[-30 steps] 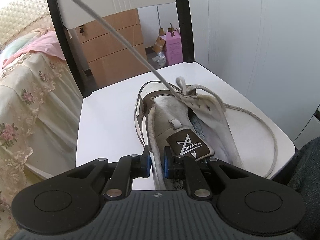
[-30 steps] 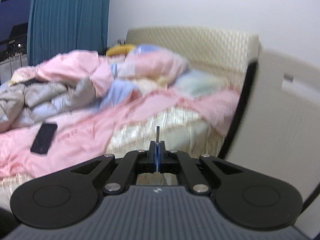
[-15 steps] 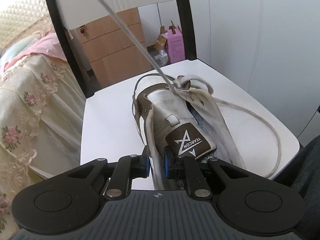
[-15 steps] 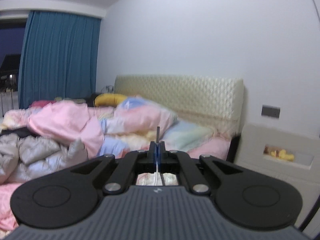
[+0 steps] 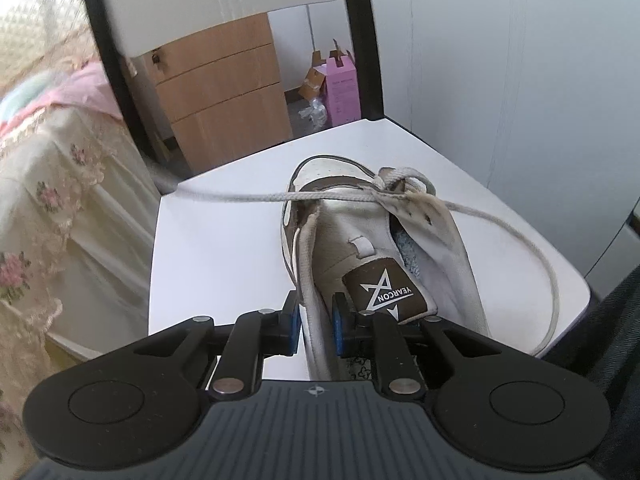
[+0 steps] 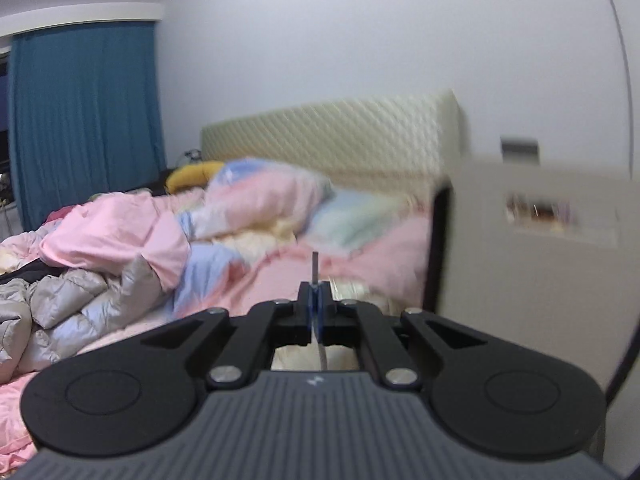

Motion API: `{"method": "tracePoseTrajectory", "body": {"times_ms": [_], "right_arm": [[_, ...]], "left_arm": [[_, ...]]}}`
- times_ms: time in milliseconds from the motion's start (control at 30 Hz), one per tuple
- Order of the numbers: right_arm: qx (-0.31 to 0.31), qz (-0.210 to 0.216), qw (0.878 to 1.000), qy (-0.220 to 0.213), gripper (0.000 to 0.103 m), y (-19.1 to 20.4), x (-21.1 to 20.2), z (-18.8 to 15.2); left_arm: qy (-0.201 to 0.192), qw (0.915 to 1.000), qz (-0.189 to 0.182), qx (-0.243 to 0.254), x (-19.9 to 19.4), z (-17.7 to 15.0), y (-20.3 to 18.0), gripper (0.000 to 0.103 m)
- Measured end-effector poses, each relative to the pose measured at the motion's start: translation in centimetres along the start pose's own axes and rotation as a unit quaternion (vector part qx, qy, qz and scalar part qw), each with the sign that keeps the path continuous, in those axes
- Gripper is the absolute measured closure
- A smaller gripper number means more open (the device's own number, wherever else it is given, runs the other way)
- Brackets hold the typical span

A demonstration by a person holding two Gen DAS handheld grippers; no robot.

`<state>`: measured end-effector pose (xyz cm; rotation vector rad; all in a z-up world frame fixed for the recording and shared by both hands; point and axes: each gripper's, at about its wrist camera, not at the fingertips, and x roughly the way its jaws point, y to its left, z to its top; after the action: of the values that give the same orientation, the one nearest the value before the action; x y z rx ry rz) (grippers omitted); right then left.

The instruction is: Lace up shoes with both hands

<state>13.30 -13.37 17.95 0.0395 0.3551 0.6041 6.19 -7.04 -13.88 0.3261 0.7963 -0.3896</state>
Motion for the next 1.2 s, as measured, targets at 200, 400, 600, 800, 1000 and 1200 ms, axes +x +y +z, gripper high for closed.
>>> {"method": "tracePoseTrajectory", "body": {"times_ms": [200, 400, 600, 800, 1000, 1200], "right_arm": [[0.087, -0.021, 0.994, 0.060, 0.094, -3.6, 0.8, -6.5], [0.132, -0.031, 0.989, 0.056, 0.050, -6.2, 0.0, -12.1], [0.181, -0.055, 0.981, 0.044, 0.045, -9.8, -1.8, -16.5], [0.192, -0.160, 0.965, 0.078, 0.044, -13.6, -2.3, -23.8], [0.186, -0.223, 0.944, 0.160, 0.044, -15.5, -1.9, -27.8], [0.274, -0.196, 0.926, 0.167, 0.044, -18.0, -2.2, -28.9]], "left_arm": [[-0.001, 0.9967, -0.042, -0.070, -1.3, 0.7, 1.6, 0.070], [-0.016, 0.9938, -0.068, -0.087, -3.7, 1.1, 2.1, 0.046], [-0.021, 0.9969, -0.043, -0.061, -4.4, 0.5, 0.8, 0.044], [-0.008, 0.9990, -0.002, -0.044, -4.5, 0.9, 0.3, 0.039], [0.038, 0.9952, 0.043, -0.079, -6.4, 2.0, 1.2, 0.031], [0.053, 0.9953, 0.040, -0.071, -11.7, 5.0, 0.5, 0.013]]}}
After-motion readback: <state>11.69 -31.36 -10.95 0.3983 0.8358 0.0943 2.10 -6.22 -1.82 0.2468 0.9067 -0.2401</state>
